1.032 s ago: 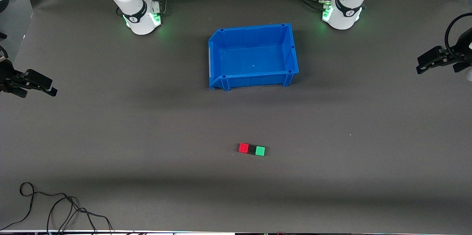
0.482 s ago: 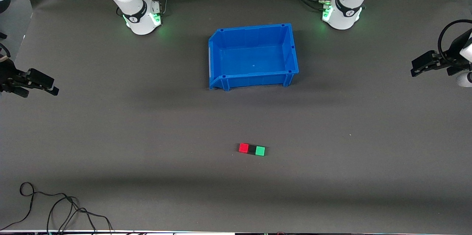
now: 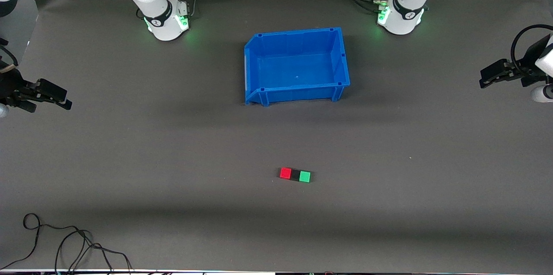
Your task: Attach green and red cubes to black cube
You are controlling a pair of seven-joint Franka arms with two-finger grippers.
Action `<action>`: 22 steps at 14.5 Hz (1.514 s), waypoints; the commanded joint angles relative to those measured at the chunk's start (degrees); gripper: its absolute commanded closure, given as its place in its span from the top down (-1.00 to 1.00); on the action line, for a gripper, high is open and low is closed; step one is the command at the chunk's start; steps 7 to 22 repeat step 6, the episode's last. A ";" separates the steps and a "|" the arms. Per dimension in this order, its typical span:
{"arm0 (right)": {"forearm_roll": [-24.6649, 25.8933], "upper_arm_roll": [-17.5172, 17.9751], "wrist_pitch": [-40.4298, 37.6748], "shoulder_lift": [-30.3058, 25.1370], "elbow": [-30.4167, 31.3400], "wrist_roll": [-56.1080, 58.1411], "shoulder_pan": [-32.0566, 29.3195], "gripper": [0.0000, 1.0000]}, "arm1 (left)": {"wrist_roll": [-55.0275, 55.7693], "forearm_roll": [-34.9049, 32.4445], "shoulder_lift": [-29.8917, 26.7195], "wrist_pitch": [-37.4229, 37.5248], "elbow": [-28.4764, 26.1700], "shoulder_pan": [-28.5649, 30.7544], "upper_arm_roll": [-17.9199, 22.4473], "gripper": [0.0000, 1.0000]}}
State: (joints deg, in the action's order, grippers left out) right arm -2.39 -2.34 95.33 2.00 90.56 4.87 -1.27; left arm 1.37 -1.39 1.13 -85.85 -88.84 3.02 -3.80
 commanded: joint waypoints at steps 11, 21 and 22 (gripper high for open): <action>1.34 0.15 -0.67 -1.04 0.84 0.40 0.21 1.00 | -0.40 -0.63 -0.69 0.77 -0.45 -0.47 0.46 1.00; 1.34 0.15 -0.67 -1.04 0.84 0.40 0.21 1.00 | -0.40 -0.63 -0.69 0.77 -0.45 -0.47 0.46 1.00; 1.34 0.15 -0.67 -1.04 0.84 0.40 0.21 1.00 | -0.40 -0.63 -0.69 0.77 -0.45 -0.47 0.46 1.00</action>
